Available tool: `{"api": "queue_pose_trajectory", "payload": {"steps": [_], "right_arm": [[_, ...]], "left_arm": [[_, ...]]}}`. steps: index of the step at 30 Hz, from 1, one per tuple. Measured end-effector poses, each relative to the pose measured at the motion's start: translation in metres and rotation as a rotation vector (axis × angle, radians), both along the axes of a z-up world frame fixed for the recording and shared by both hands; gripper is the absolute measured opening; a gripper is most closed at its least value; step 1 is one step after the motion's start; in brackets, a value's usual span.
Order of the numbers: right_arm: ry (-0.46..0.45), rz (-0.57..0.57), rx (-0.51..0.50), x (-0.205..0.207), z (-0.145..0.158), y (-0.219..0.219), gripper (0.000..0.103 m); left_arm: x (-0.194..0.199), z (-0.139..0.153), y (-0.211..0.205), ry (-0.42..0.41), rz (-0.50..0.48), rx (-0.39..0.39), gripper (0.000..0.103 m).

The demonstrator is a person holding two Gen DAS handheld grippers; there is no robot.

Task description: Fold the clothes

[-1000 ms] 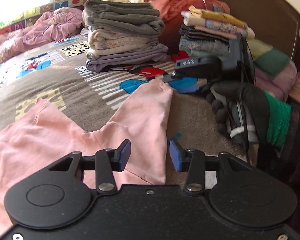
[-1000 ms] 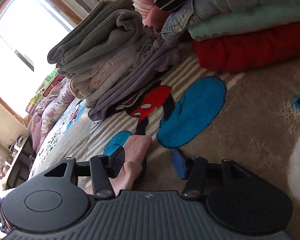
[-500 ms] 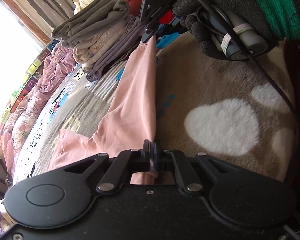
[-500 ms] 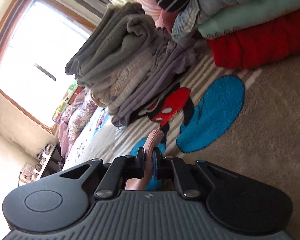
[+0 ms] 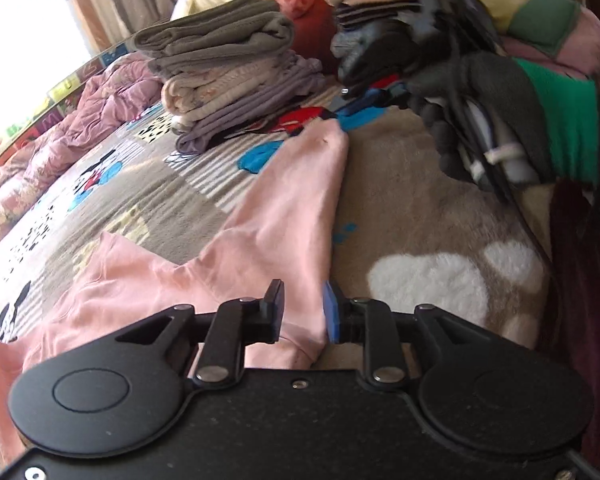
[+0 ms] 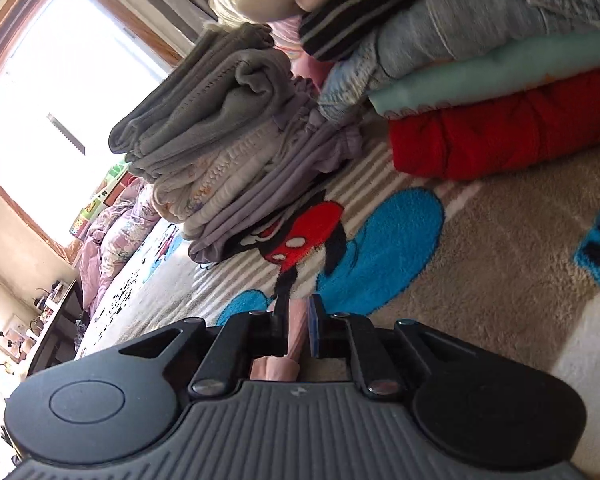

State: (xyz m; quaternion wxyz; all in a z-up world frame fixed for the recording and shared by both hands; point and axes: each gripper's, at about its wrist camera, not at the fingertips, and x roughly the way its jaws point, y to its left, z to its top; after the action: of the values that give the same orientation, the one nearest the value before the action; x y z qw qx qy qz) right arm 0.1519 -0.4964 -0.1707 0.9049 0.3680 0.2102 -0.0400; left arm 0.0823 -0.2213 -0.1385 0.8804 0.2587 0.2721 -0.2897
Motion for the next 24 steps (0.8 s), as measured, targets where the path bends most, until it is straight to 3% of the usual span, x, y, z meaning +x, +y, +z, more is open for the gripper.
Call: {"api": "queue_pose_trajectory", "payload": {"steps": [3, 6, 9, 11, 12, 16, 19, 20, 24], "right_arm": [[-0.075, 0.137, -0.057, 0.0, 0.012, 0.021, 0.014], [-0.083, 0.303, -0.079, 0.015, 0.012, 0.051, 0.014], [-0.04, 0.353, -0.142, 0.032, 0.008, 0.072, 0.013], [0.063, 0.3, -0.196, 0.038, -0.002, 0.072, 0.014], [0.081, 0.271, -0.152, 0.038, -0.007, 0.064, 0.008], [0.083, 0.225, -0.081, 0.031, -0.015, 0.049, 0.007], [0.083, 0.207, -0.075, 0.029, -0.016, 0.045, 0.007], [0.084, 0.202, -0.076, 0.028, -0.016, 0.044, 0.006], [0.09, 0.179, -0.082, 0.027, -0.016, 0.041, 0.006]], "left_arm": [[0.036, 0.008, 0.012, 0.071, 0.099, -0.092, 0.02], [0.064, 0.003, 0.01, 0.116, 0.127, -0.121, 0.018], [0.092, -0.004, 0.01, 0.171, 0.171, -0.158, 0.018], [0.111, -0.016, 0.011, 0.245, 0.215, -0.164, 0.014], [0.116, -0.015, 0.013, 0.253, 0.231, -0.18, 0.014], [0.108, 0.005, 0.017, 0.207, 0.224, -0.253, 0.013], [0.113, -0.015, 0.0, 0.25, 0.199, -0.175, 0.014], [0.111, -0.022, -0.004, 0.217, 0.199, -0.126, 0.014], [0.069, 0.004, 0.007, 0.123, 0.156, -0.21, 0.014]]}}
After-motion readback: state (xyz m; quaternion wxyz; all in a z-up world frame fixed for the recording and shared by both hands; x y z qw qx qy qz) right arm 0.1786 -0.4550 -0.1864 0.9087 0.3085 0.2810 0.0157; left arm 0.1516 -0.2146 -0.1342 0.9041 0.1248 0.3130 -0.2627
